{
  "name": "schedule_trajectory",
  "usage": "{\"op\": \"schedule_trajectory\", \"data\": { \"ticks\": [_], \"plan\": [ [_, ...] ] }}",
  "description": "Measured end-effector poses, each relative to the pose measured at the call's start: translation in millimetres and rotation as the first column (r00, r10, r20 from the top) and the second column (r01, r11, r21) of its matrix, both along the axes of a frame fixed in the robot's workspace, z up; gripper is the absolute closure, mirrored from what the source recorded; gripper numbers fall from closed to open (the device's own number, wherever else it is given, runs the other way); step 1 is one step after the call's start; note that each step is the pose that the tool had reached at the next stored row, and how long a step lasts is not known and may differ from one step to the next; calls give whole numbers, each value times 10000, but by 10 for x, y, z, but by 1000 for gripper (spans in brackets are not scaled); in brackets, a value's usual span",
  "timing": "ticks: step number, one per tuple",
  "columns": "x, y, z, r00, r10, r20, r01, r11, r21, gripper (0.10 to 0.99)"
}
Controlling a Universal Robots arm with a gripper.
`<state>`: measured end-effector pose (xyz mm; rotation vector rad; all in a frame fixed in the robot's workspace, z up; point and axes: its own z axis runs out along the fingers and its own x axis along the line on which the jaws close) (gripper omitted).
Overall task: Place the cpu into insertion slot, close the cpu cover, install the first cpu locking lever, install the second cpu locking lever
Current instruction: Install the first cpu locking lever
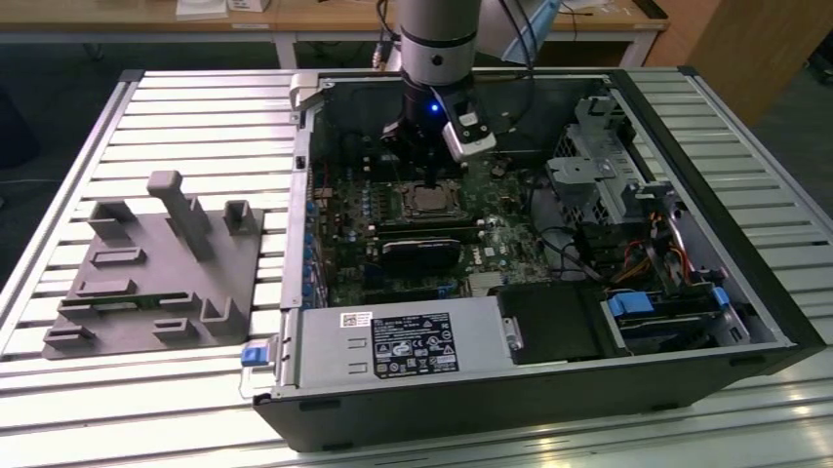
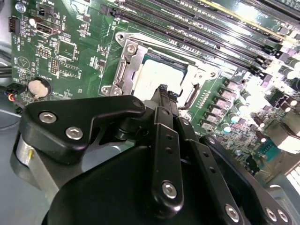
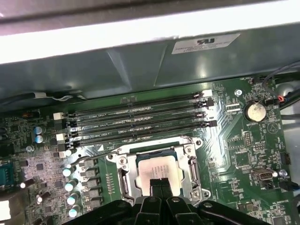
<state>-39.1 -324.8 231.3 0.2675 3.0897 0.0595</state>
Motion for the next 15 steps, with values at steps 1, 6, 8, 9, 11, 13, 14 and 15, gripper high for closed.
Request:
{"op": "schedule_trajectory", "data": {
  "ticks": [1, 6, 8, 9, 11, 13, 14, 15],
  "plan": [
    [0, 0, 16, 10000, 0, 0, 0, 10000, 0, 980],
    [0, 0, 87, 10000, 0, -1, 0, 10000, -1, 980],
    [0, 0, 113, 10000, 0, 0, 0, 10000, 1, 980],
    [0, 0, 127, 10000, 0, 1, 0, 10000, 2, 980],
    [0, 0, 159, 10000, 0, 0, 0, 10000, 0, 980],
    [0, 0, 174, 10000, 0, 0, 0, 10000, 1, 980],
    [0, 0, 173, 10000, 1, 0, -1, 10000, 1, 980],
    [0, 0, 173, 10000, 0, 1, 0, 10000, 2, 980]
  ]
}}
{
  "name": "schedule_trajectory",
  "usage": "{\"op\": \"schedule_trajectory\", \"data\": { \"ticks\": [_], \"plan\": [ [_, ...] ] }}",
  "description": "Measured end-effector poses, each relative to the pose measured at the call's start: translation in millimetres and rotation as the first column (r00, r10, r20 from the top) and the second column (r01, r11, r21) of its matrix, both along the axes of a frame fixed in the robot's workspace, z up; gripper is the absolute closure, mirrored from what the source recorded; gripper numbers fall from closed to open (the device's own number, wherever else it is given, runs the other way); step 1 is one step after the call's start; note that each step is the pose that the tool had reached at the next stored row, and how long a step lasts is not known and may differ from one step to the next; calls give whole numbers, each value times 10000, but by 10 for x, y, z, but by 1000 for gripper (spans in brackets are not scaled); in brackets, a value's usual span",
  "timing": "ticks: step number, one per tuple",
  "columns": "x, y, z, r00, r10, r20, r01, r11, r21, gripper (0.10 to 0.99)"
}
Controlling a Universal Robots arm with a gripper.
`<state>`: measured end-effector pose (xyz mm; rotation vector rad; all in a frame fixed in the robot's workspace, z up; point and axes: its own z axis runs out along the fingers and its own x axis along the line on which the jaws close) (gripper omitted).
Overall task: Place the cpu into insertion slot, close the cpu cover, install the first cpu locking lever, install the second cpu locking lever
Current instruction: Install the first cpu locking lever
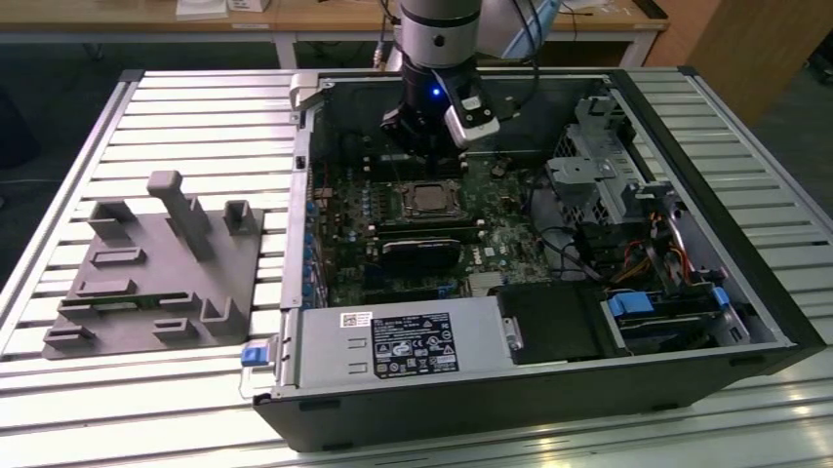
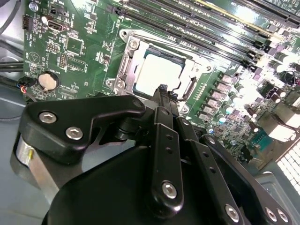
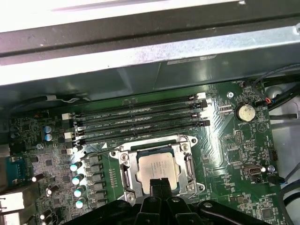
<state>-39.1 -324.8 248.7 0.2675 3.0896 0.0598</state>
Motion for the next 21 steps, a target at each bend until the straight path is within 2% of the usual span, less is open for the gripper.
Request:
{"op": "schedule_trajectory", "data": {
  "ticks": [5, 21],
  "plan": [
    [-22, 0, 0, 10000, 0, 0, 0, 10000, 0, 980],
    [-349, 0, 0, 10000, 1, 1, -1, 10000, -1, 980]
  ]
}}
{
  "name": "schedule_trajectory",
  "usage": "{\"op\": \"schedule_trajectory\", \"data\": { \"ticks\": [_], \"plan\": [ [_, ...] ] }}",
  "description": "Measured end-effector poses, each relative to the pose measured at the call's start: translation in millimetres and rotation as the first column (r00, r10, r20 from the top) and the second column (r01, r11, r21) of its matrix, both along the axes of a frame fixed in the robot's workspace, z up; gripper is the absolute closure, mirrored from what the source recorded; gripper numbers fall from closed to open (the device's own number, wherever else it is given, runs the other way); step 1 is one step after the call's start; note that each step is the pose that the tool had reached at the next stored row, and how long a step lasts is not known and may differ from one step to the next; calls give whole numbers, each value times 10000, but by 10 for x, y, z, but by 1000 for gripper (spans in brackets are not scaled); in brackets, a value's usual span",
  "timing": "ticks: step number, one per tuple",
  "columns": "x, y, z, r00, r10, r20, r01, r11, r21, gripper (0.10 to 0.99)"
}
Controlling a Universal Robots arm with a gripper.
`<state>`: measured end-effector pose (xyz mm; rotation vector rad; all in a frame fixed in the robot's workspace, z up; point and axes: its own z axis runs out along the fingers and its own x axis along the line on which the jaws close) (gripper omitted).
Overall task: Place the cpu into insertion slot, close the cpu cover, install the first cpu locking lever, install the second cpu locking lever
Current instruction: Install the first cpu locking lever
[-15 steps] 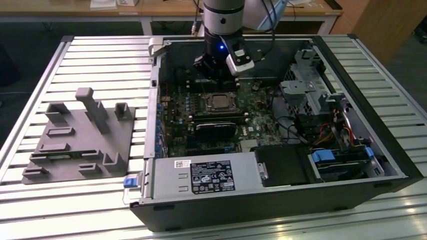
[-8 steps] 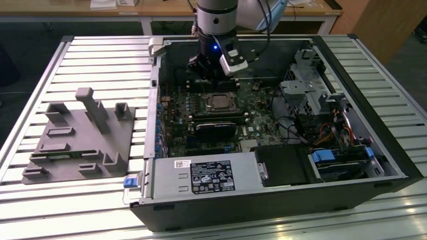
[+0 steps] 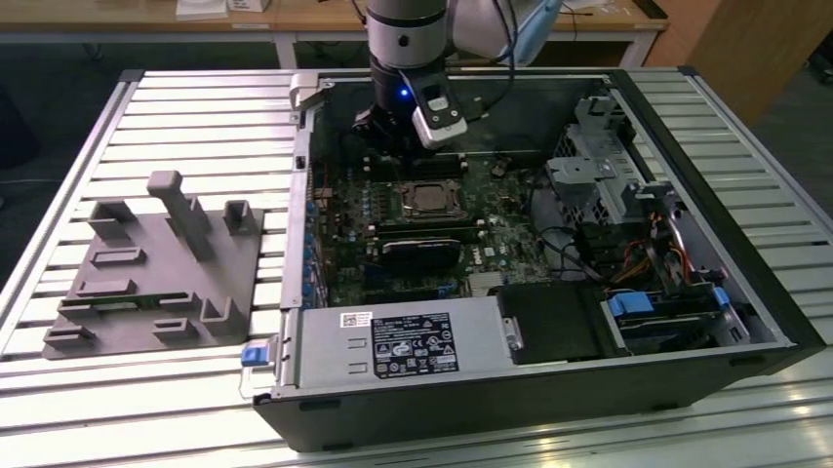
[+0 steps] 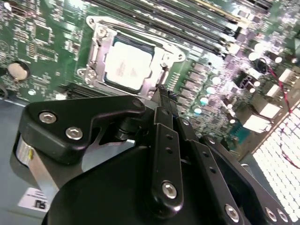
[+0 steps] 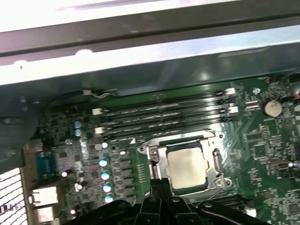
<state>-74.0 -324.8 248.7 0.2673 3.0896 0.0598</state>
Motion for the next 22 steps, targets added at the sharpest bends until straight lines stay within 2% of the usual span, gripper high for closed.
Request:
{"op": "schedule_trajectory", "data": {
  "ticks": [13, 15, 18, 22],
  "plan": [
    [-308, 0, 0, 10000, -2, 2, 2, 10000, 1, 980],
    [-326, 0, 0, 10000, -2, 0, 2, 10000, 53, 980],
    [-342, 0, 0, 10000, 0, 1, 0, 9991, 412, 980],
    [-355, 0, 0, 10000, 5, 1, -5, 9939, 1101, 980]
  ]
}}
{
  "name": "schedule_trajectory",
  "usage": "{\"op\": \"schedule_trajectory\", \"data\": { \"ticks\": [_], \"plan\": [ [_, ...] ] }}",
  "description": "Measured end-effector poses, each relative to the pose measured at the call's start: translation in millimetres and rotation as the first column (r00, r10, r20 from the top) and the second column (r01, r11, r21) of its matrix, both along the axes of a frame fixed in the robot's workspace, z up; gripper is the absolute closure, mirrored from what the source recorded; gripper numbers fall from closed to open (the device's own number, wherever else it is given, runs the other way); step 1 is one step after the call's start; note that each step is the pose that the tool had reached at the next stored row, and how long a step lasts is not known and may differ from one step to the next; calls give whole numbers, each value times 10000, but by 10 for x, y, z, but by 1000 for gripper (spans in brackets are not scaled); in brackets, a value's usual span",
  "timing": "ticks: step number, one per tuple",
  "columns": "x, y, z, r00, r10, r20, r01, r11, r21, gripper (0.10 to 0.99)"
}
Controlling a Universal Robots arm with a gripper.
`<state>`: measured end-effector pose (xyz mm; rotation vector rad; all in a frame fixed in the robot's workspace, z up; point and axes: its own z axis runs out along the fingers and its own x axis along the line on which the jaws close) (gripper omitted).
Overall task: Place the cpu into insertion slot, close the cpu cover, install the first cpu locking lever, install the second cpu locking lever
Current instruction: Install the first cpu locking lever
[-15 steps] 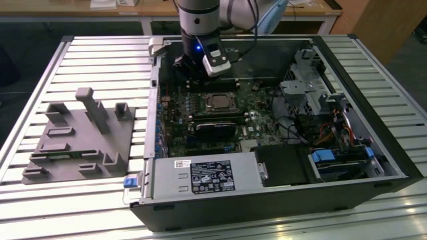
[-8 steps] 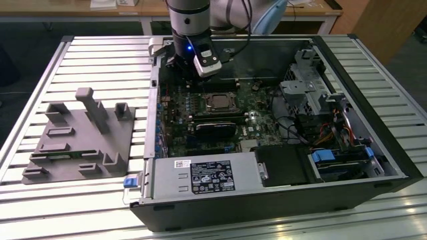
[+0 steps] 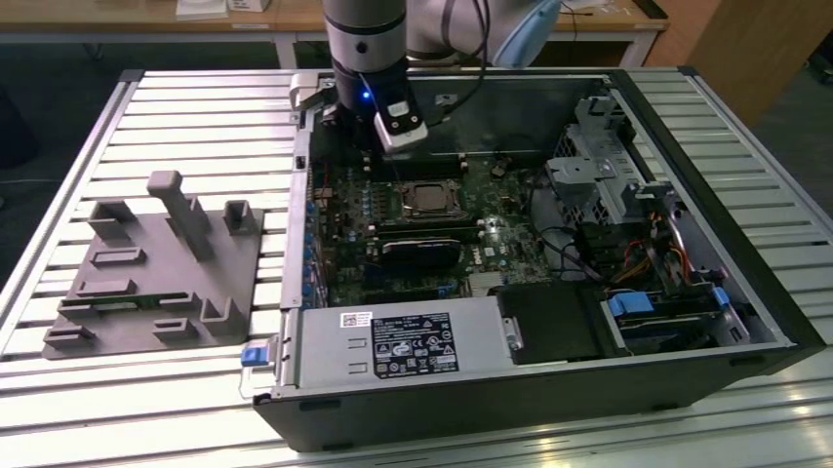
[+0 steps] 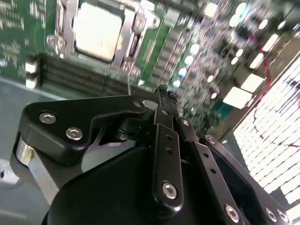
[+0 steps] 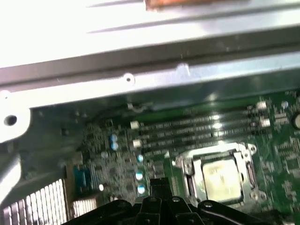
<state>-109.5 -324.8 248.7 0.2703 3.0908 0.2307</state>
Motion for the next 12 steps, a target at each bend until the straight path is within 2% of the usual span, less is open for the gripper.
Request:
{"op": "schedule_trajectory", "data": {
  "ticks": [5, 7, 8, 12],
  "plan": [
    [-6, -1, 0, 10000, 13, 1, -13, 9959, 904, 980],
    [-6, -1, 0, 10000, 17, 1, -17, 9927, 1202, 980],
    [-7, -1, 0, 10000, 17, 2, -17, 9921, 1252, 980],
    [1, -1, 0, 10000, 18, 1, -18, 9920, 1261, 980]
  ]
}}
